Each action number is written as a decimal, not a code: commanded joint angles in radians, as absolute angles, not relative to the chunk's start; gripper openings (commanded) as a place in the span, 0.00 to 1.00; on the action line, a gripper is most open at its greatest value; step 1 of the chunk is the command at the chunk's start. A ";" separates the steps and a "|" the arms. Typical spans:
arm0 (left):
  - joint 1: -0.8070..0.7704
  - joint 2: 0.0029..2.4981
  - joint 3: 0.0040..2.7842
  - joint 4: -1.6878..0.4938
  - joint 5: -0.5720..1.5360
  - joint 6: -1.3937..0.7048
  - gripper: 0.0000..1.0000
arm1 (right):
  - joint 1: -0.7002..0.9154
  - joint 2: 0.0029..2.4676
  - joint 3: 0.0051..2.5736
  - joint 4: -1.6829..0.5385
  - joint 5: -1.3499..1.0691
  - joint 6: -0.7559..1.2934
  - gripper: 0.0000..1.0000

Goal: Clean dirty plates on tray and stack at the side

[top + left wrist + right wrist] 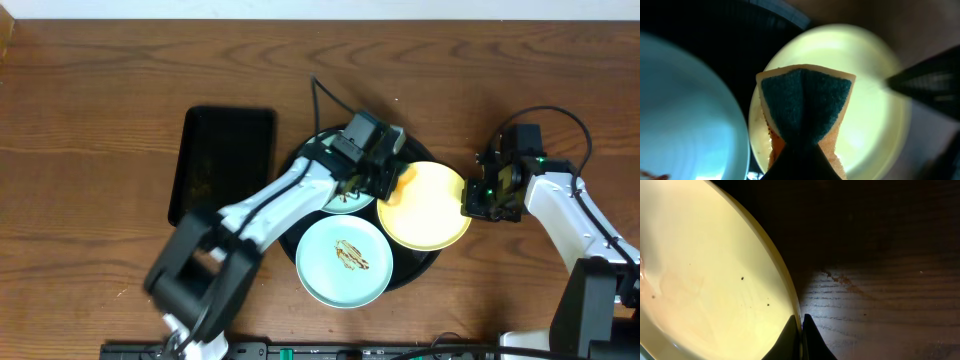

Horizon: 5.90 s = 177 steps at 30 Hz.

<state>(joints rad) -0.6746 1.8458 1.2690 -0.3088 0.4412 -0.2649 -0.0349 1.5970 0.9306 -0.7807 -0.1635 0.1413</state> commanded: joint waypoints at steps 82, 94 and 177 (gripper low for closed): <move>-0.564 1.999 1.246 -0.489 0.304 -0.188 0.07 | 0.346 1.879 1.181 -0.276 -0.282 0.171 0.45; -0.559 1.999 1.246 -0.477 0.220 -0.188 0.07 | 0.374 1.996 1.181 -0.290 -0.250 0.204 0.14; -0.056 1.610 1.248 -0.702 0.006 -0.222 0.08 | 0.662 1.612 1.203 -0.197 0.734 -0.428 0.01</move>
